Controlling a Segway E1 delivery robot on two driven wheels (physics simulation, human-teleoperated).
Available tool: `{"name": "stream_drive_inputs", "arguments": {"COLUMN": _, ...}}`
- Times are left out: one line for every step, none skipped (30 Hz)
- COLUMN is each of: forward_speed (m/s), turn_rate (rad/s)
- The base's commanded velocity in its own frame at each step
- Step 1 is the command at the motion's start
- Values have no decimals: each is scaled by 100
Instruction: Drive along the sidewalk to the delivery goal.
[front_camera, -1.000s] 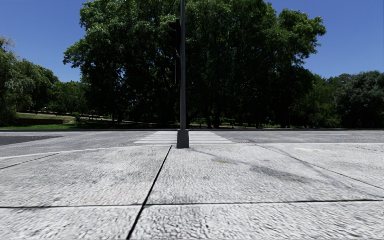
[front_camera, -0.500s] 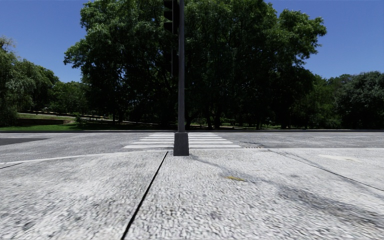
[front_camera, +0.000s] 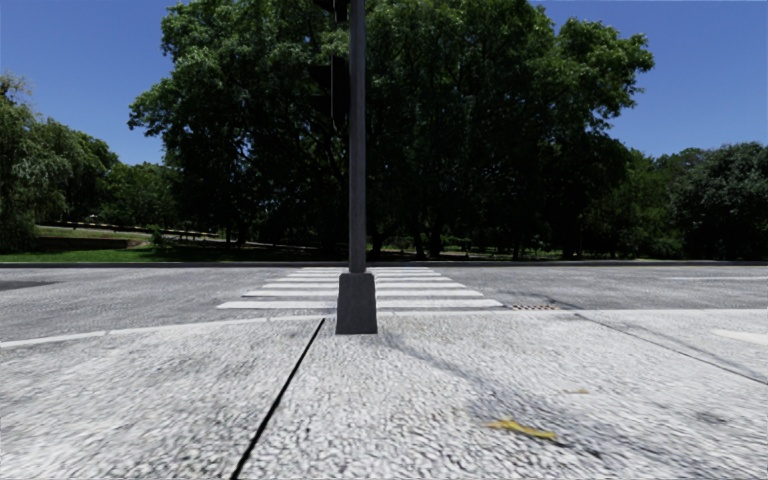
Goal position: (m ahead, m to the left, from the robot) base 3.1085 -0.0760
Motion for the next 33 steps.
{"name": "stream_drive_inputs", "arguments": {"forward_speed": 200, "turn_rate": 0}}
{"name": "stream_drive_inputs", "arguments": {"forward_speed": 200, "turn_rate": 0}}
{"name": "stream_drive_inputs", "arguments": {"forward_speed": 200, "turn_rate": 0}}
{"name": "stream_drive_inputs", "arguments": {"forward_speed": 200, "turn_rate": 0}}
{"name": "stream_drive_inputs", "arguments": {"forward_speed": 200, "turn_rate": 0}}
{"name": "stream_drive_inputs", "arguments": {"forward_speed": 200, "turn_rate": 0}}
{"name": "stream_drive_inputs", "arguments": {"forward_speed": 200, "turn_rate": 0}}
{"name": "stream_drive_inputs", "arguments": {"forward_speed": 200, "turn_rate": 0}}
{"name": "stream_drive_inputs", "arguments": {"forward_speed": 200, "turn_rate": 0}}
{"name": "stream_drive_inputs", "arguments": {"forward_speed": 200, "turn_rate": 0}}
{"name": "stream_drive_inputs", "arguments": {"forward_speed": 200, "turn_rate": 0}}
{"name": "stream_drive_inputs", "arguments": {"forward_speed": 200, "turn_rate": 0}}
{"name": "stream_drive_inputs", "arguments": {"forward_speed": 200, "turn_rate": 0}}
{"name": "stream_drive_inputs", "arguments": {"forward_speed": 200, "turn_rate": 0}}
{"name": "stream_drive_inputs", "arguments": {"forward_speed": 200, "turn_rate": 0}}
{"name": "stream_drive_inputs", "arguments": {"forward_speed": 197, "turn_rate": 0}}
{"name": "stream_drive_inputs", "arguments": {"forward_speed": 150, "turn_rate": 0}}
{"name": "stream_drive_inputs", "arguments": {"forward_speed": 117, "turn_rate": 0}}
{"name": "stream_drive_inputs", "arguments": {"forward_speed": 117, "turn_rate": 0}}
{"name": "stream_drive_inputs", "arguments": {"forward_speed": 102, "turn_rate": 0}}
{"name": "stream_drive_inputs", "arguments": {"forward_speed": 94, "turn_rate": 0}}
{"name": "stream_drive_inputs", "arguments": {"forward_speed": 94, "turn_rate": 0}}
{"name": "stream_drive_inputs", "arguments": {"forward_speed": 90, "turn_rate": 0}}
{"name": "stream_drive_inputs", "arguments": {"forward_speed": 90, "turn_rate": -5}}
{"name": "stream_drive_inputs", "arguments": {"forward_speed": 90, "turn_rate": -17}}
{"name": "stream_drive_inputs", "arguments": {"forward_speed": 90, "turn_rate": -17}}
{"name": "stream_drive_inputs", "arguments": {"forward_speed": 89, "turn_rate": -22}}
{"name": "stream_drive_inputs", "arguments": {"forward_speed": 89, "turn_rate": -23}}
{"name": "stream_drive_inputs", "arguments": {"forward_speed": 89, "turn_rate": -23}}
{"name": "stream_drive_inputs", "arguments": {"forward_speed": 89, "turn_rate": -23}}
{"name": "stream_drive_inputs", "arguments": {"forward_speed": 89, "turn_rate": -23}}
{"name": "stream_drive_inputs", "arguments": {"forward_speed": 89, "turn_rate": -23}}
{"name": "stream_drive_inputs", "arguments": {"forward_speed": 89, "turn_rate": -23}}
